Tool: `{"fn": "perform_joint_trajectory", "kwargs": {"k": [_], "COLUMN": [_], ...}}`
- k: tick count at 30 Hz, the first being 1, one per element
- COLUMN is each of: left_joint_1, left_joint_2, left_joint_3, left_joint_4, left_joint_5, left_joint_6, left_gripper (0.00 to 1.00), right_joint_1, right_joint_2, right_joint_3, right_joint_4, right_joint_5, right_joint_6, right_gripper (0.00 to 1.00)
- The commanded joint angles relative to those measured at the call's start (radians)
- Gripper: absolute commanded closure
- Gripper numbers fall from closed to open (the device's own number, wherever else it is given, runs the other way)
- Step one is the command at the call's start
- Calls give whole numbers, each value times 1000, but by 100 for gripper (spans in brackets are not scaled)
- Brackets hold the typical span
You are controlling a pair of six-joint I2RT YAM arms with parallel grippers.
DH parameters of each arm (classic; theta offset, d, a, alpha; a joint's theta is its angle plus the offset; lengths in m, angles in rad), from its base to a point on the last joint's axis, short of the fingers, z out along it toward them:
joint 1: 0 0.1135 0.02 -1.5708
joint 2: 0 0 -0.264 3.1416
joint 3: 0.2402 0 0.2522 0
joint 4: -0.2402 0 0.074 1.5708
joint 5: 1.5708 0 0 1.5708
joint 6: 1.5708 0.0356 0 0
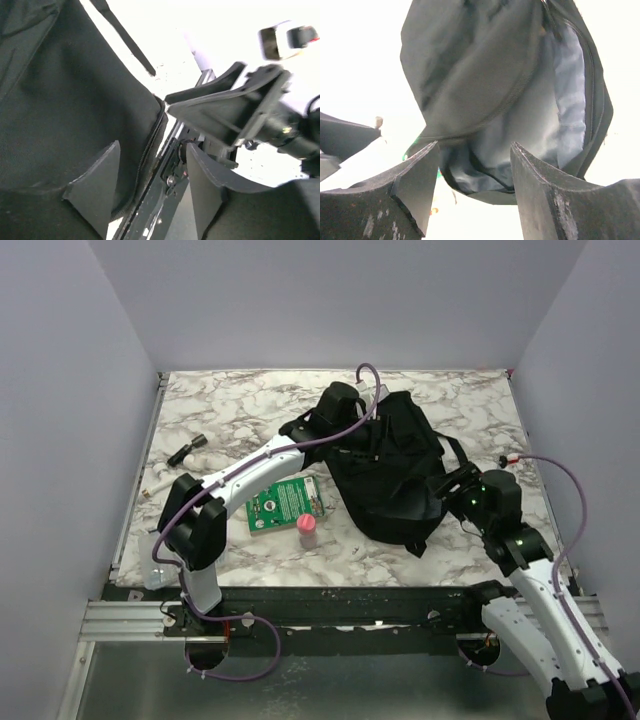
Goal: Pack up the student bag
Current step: Pick up the book from the center of the board.
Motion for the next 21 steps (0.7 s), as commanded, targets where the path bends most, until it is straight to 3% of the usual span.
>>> {"fn": "perform_joint_trajectory", "kwargs": {"k": [1,5,11,16,21], "left_joint_1": [10,44,197,396,578], "left_joint_2": [-103,-257,-566,-705,-670], "left_joint_3": [-17,-149,-393,-548,-654], "left_joint_4": [-10,-75,-240,-352,-370], "left_joint_5": [78,52,-86,-302,-306], "left_joint_6": [64,175,270,225,123], "left_gripper": [36,2,2,2,1], "right_joint_1": [-3,-4,41,308,437], "right_joint_2": [-61,7,304,505,721], "right_joint_3": [177,316,394,452,499], "right_joint_4": [-158,-86,61,219,306], "right_joint_5": [61,-52,-384,-295,-284], "right_joint_6": [-248,-415,-390,-342,-246], "right_gripper": [33,26,25,20,24]}}
